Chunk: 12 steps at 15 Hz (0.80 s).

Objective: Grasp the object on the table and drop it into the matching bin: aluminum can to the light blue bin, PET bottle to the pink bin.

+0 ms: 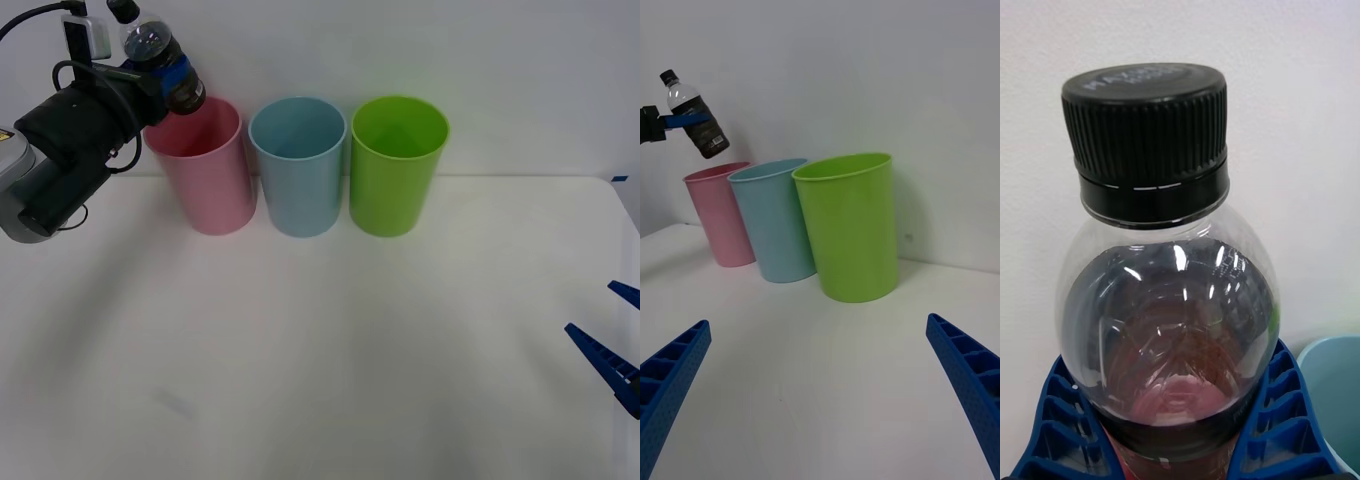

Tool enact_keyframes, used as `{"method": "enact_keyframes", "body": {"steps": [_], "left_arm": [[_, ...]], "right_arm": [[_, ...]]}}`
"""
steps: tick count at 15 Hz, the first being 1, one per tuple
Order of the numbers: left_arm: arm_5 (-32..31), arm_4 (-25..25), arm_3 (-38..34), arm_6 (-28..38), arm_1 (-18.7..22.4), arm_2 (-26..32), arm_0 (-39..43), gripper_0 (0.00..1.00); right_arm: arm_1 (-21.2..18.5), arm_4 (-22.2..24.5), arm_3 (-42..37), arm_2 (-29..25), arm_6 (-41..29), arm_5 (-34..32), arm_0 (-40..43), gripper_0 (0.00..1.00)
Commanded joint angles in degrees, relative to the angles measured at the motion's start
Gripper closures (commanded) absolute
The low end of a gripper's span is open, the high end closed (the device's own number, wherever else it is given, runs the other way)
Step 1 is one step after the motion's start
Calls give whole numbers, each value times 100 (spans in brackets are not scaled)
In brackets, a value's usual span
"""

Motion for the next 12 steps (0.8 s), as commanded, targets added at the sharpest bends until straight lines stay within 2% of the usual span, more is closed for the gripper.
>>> {"method": "enact_keyframes", "body": {"steps": [1,2,3,4,12], "left_arm": [[-2,0,10,19,2,1,0,99],[-2,0,1,19,2,1,0,91],[-2,0,10,27,2,1,0,75],[-19,9,10,36,-7,1,0,0],[-72,114,1,89,2,1,27,0]], "right_arm": [[0,0,0,0,0,0,0,0],[0,0,0,0,0,0,0,0],[0,0,0,0,0,0,0,0],[0,0,0,0,0,0,0,0],[0,0,0,0,0,0,0,0]]}}
